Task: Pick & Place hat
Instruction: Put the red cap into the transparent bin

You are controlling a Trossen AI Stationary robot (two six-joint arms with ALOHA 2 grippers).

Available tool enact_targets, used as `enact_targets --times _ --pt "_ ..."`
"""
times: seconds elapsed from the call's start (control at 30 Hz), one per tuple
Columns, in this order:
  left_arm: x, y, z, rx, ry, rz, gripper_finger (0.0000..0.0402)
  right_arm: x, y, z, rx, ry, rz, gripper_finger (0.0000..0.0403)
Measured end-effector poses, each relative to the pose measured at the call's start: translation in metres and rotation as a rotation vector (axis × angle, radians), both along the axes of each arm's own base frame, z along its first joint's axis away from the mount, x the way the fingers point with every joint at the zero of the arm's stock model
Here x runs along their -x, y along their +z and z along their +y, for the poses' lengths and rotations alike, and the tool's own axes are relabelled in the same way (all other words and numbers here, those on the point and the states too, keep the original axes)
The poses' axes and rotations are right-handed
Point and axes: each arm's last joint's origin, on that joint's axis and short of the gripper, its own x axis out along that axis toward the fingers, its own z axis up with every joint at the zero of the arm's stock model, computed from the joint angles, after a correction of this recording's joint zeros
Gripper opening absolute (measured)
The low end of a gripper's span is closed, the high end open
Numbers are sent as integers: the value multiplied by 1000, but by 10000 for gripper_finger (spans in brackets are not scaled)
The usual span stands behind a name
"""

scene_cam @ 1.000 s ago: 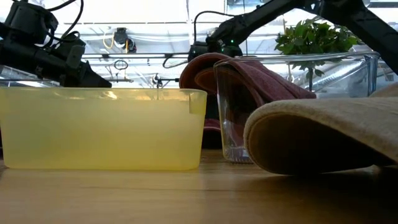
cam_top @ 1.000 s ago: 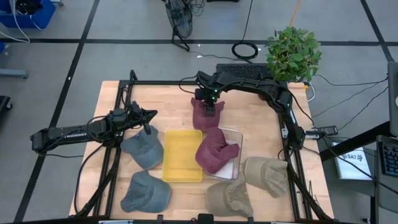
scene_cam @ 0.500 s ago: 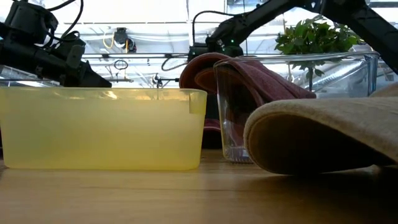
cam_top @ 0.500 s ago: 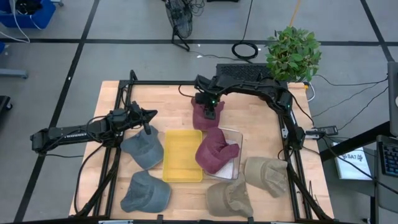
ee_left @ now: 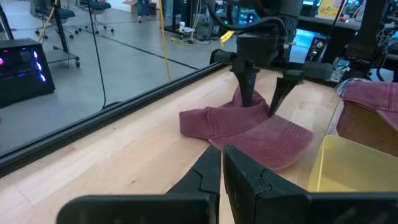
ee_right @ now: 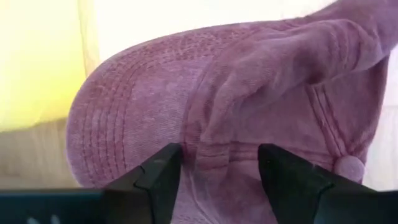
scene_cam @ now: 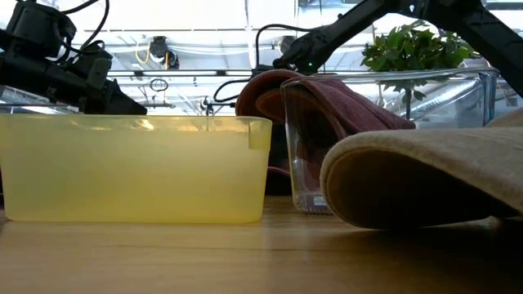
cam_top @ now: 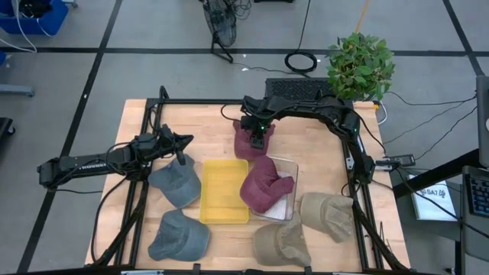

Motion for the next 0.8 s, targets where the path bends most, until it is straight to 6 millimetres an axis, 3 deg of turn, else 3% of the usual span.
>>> enact_targets --times 0.1,0.27,0.53,0.8 --pt "0 0 0 -4 -1 3 26 -2 1 -1 12 0 -25 140" --pt "0 0 0 -9 -1 5 26 -1 16 0 55 30 -73 19" --pt "0 0 0 -12 -2 5 26 12 78 16 160 41 -200 5" --pt "0 0 0 -12 -2 5 26 43 160 58 200 49 -398 3"
